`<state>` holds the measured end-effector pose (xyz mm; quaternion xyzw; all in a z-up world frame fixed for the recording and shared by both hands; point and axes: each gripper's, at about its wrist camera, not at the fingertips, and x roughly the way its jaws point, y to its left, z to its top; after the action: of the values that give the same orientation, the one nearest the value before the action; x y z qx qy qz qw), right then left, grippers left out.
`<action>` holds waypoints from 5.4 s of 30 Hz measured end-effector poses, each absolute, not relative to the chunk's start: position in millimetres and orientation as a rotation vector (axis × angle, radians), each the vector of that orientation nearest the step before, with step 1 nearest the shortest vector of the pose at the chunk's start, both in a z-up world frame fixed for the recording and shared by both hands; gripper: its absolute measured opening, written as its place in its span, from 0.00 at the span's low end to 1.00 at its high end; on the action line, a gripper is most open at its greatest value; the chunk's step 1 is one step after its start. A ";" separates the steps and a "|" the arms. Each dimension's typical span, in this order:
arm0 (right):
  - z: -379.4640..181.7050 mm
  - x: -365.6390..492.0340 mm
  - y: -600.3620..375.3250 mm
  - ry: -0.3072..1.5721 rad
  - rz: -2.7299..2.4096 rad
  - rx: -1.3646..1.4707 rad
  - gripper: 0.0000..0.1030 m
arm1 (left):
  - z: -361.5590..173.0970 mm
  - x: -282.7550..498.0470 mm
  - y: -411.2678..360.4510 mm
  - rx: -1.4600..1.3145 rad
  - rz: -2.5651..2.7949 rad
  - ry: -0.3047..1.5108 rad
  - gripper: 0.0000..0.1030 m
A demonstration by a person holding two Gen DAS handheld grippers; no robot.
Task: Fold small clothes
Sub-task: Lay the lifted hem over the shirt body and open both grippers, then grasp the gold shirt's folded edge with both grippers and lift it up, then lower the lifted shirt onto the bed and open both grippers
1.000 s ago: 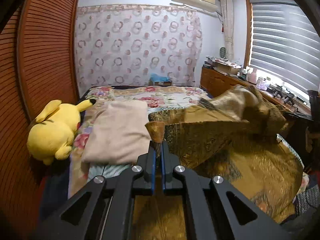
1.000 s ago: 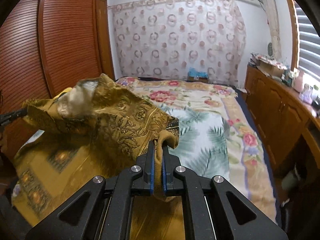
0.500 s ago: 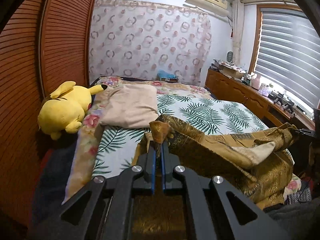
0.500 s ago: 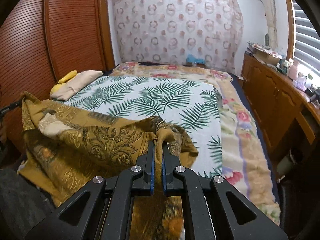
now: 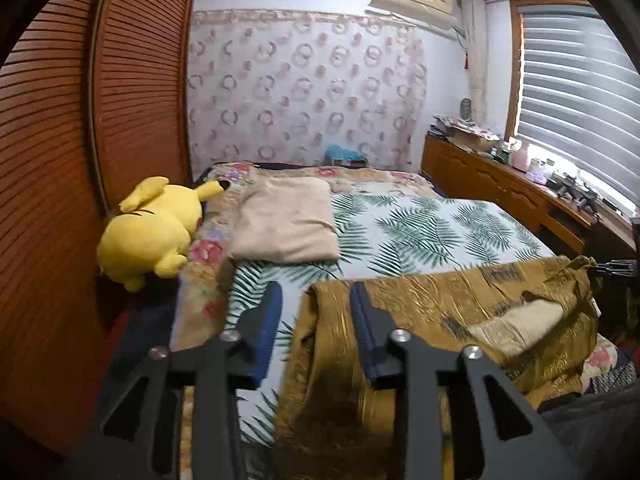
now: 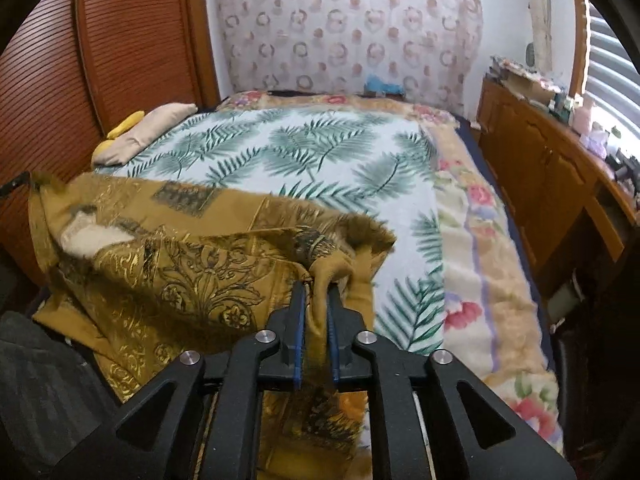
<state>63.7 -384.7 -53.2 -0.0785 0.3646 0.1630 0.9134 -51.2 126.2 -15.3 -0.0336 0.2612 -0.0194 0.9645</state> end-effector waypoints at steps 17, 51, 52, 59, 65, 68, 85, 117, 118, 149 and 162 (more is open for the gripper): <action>-52.7 126.2 -369.3 0.724 0.308 -0.181 0.49 | -56.8 53.4 118.7 -0.015 -0.116 0.738 0.59; -101.5 165.9 -379.7 0.895 0.250 -0.150 0.63 | -100.3 96.8 114.6 -0.015 -0.152 0.927 0.38; -101.8 166.3 -380.0 0.898 0.251 -0.147 0.63 | -100.0 96.5 114.5 -0.015 -0.150 0.927 0.38; -100.2 160.1 -383.2 0.910 0.266 -0.128 0.63 | -100.1 96.3 115.0 -0.018 -0.145 0.922 0.38; -99.8 148.4 -375.4 0.894 0.316 -0.157 0.50 | -99.5 91.5 110.6 -0.009 -0.174 0.918 0.17; -97.7 142.4 -369.4 0.895 0.354 -0.170 0.29 | -97.4 85.4 106.8 -0.001 -0.175 0.916 0.06; 2.7 53.7 -354.5 0.587 0.381 -0.096 0.04 | 6.0 -11.7 98.3 -0.121 -0.267 0.562 0.02; 308.6 -42.5 -378.5 -0.009 0.380 -0.188 0.04 | 282.6 -77.1 110.6 0.020 -0.266 -0.008 0.02; 313.9 -42.8 -380.6 -0.016 0.375 -0.192 0.04 | 287.4 -77.9 112.1 0.024 -0.264 -0.019 0.02; -3.6 341.4 -338.9 0.610 0.309 -0.265 0.04 | -0.6 236.6 89.2 0.046 -0.062 0.581 0.02; -14.8 350.7 -353.1 0.655 0.220 -0.211 0.26 | -7.8 235.2 90.5 0.031 -0.061 0.646 0.25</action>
<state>350.7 -353.1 -14.8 -0.1030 0.3204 0.1076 0.9355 235.2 90.5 -7.8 0.0153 0.3175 -0.0301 0.9477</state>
